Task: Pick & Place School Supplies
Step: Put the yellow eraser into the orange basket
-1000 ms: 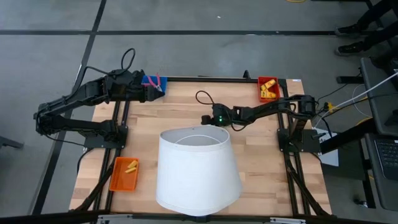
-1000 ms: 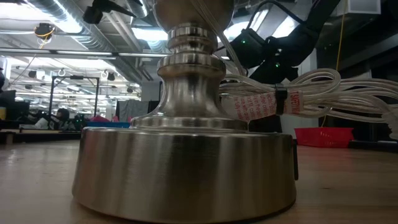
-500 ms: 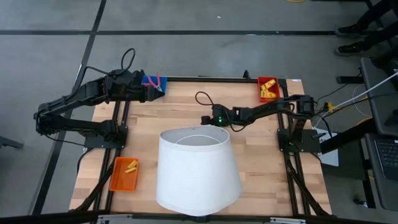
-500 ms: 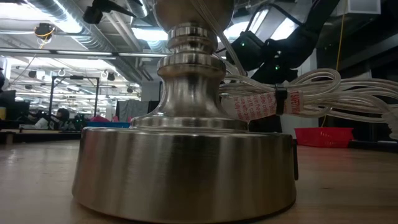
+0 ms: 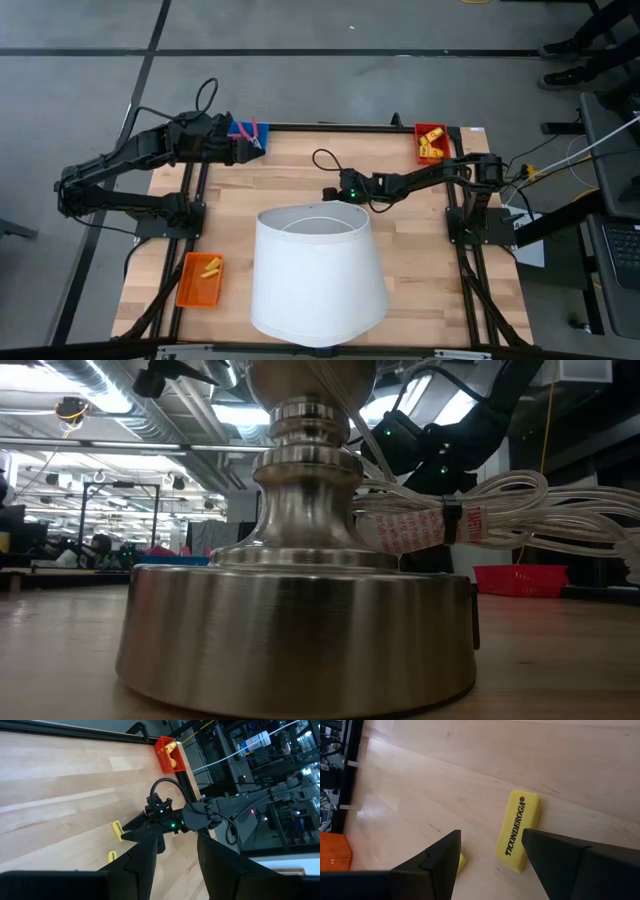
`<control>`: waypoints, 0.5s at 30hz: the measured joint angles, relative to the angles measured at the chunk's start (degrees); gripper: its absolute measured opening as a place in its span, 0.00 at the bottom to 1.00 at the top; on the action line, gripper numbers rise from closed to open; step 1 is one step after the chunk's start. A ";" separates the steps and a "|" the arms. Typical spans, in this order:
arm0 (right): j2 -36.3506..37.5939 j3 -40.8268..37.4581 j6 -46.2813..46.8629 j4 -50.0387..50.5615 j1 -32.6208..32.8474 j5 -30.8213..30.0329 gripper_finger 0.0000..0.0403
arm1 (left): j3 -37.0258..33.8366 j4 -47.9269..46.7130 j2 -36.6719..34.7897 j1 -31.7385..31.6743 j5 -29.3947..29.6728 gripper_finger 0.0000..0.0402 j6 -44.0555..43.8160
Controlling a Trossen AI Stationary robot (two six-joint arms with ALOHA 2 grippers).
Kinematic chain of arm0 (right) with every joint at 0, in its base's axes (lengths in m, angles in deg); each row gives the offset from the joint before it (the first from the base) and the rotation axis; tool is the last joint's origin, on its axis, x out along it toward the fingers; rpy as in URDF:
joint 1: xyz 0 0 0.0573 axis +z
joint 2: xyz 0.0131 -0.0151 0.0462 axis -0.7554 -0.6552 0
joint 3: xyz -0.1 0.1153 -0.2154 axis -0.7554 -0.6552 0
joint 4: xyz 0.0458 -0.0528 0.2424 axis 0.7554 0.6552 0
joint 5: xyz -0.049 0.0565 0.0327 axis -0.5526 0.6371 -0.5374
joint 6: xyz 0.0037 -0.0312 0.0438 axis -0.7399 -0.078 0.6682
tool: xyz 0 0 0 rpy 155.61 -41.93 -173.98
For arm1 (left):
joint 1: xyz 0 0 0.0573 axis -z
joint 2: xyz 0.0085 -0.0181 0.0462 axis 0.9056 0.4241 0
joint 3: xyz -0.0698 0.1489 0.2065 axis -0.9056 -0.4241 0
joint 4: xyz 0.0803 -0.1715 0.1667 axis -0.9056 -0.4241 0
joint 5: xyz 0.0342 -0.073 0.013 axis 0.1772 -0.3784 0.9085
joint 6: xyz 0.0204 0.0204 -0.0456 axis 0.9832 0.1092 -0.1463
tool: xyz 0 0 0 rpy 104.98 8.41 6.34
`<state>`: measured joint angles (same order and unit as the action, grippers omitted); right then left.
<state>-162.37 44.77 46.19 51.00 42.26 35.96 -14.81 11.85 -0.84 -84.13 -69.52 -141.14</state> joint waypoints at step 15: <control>-0.17 -0.04 -1.49 3.82 0.04 0.60 0.56 | 0.04 0.04 -0.36 0.00 -0.04 0.34 0.28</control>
<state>-162.54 44.73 44.70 54.82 42.30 36.55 -14.77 11.89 -1.20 -84.13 -69.56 -140.85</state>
